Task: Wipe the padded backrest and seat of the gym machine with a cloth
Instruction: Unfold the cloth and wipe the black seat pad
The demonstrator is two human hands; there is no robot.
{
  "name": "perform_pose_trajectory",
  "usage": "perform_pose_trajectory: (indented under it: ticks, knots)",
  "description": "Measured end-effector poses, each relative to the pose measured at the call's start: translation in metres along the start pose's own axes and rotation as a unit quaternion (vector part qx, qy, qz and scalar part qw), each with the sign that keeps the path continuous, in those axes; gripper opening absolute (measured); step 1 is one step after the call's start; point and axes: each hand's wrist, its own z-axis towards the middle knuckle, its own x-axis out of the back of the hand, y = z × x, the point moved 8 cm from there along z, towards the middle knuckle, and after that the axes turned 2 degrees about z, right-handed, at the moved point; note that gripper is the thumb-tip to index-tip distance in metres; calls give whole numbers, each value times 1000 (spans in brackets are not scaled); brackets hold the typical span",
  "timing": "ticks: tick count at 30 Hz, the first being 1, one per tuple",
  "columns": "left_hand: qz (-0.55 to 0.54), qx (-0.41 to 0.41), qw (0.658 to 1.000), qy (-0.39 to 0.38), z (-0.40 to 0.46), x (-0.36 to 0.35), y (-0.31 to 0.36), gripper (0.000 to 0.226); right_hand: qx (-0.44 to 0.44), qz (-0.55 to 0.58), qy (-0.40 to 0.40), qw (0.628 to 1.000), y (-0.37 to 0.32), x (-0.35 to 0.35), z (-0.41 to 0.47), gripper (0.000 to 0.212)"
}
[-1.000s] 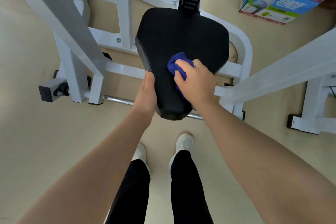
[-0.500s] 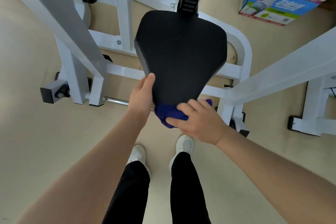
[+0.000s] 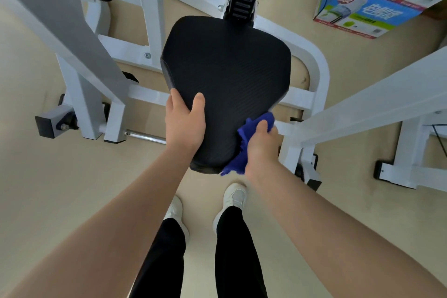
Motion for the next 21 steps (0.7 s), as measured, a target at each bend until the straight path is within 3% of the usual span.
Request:
perform_pose_trajectory:
  ticks: [2,4,8,12,15,18,21]
  knots:
    - [23,1,1000,19,-1,-3,1,61,-96,61,2,993,7,-2,6,22]
    - [29,0,999,21,3,-3,0,59,-157,162,-23,974,-7,-8,21,30]
    - [43,5,999,4,13,0,0,60,-141,257,15,956,-39,3,66,27]
    - [110,35,993,34,14,-5,7,65,-79,89,-4,993,-22,12,58,19]
    - [147,45,987,55,13,-5,11,66,-32,48,-44,997,-14,9,35,25]
    - [154,25,986,52,17,-5,21,68,-29,88,9,996,-49,19,68,35]
    - [177,-8,983,56,27,-10,36,68,14,3,10,1000,-103,27,110,32]
